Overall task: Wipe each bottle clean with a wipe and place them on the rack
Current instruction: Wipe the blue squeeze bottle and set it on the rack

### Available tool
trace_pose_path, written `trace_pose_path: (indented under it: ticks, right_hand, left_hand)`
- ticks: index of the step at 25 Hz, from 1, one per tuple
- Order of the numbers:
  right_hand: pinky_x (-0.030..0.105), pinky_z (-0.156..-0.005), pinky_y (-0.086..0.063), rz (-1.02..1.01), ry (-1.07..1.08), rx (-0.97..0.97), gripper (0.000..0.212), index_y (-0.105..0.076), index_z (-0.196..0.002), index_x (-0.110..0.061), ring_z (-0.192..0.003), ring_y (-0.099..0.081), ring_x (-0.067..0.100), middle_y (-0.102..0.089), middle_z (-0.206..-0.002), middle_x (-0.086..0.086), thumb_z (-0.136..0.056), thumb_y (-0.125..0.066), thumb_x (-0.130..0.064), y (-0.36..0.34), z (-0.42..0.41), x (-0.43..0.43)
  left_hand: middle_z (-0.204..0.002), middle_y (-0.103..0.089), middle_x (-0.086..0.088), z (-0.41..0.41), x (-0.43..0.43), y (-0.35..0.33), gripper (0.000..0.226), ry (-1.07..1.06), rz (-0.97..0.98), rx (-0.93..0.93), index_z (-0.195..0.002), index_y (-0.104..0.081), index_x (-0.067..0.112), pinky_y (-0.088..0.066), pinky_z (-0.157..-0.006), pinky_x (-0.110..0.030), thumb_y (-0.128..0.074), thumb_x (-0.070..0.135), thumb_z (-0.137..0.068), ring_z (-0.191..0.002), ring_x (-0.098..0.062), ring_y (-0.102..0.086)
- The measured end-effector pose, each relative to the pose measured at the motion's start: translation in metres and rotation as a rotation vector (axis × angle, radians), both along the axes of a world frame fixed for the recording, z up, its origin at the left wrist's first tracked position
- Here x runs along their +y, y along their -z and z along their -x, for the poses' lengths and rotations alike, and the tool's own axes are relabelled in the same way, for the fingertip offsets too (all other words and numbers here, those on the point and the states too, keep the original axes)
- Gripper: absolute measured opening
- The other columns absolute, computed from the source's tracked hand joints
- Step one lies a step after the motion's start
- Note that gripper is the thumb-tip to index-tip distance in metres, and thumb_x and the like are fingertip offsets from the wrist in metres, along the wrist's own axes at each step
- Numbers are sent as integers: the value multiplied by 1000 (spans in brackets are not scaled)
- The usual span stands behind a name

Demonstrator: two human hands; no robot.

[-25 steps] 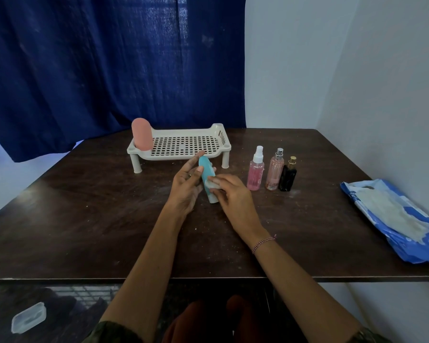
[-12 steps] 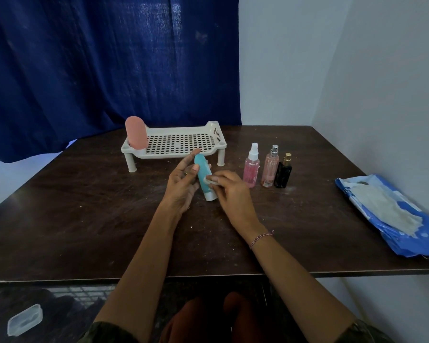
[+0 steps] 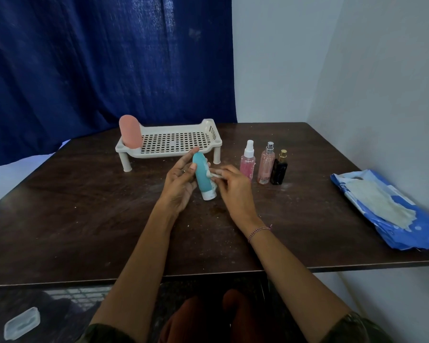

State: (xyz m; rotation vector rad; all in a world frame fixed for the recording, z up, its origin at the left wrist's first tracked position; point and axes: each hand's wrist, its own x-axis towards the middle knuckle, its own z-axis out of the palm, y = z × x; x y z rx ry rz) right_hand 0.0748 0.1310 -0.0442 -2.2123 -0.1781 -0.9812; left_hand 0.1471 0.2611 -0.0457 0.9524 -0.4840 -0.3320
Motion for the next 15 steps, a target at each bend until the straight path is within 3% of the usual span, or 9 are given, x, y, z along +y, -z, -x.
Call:
trace_pose_path:
  ticks: [3, 6, 9, 15]
  right_hand:
    - [26, -89, -50, 50, -10, -60, 22, -69, -104, -3, -98, -59, 15, -66, -102, 7, -83, -65, -2, 2, 4, 4]
    - [17, -92, -44, 133, -40, -116, 24, -68, -104, -4, -100, -57, 14, -65, -102, 8, -81, -66, 1, 2, 7, 9]
    - [18, -94, -43, 162, -51, -136, 24, -67, -105, -3, -102, -56, 15, -64, -103, 9, -81, -66, 1, 1, 6, 9]
    - [22, -83, -53, -87, 45, -112, 20, -69, -104, -6, -92, -60, 8, -66, -100, 4, -84, -66, -6, -2, 1, -1]
  left_hand:
    - [-117, -65, -8, 2, -1, 0, 40, 24, 15, 6, -126, -54, 20, -52, -93, -36, -52, 11, -88, -111, -22, -60]
    - [-121, -62, -9, 3, -1, -2, 43, 20, 21, 13, -127, -53, 17, -55, -87, -31, -54, 11, -85, -110, -19, -60]
    - [-123, -61, -9, 2, -1, -2, 42, 31, 22, 23, -125, -55, 19, -55, -83, -28, -56, 11, -84, -109, -17, -61]
    - [-115, -67, -3, 3, -4, 0, 40, 79, 16, -1, -124, -56, 17, -53, -88, -30, -56, 11, -84, -113, -17, -60]
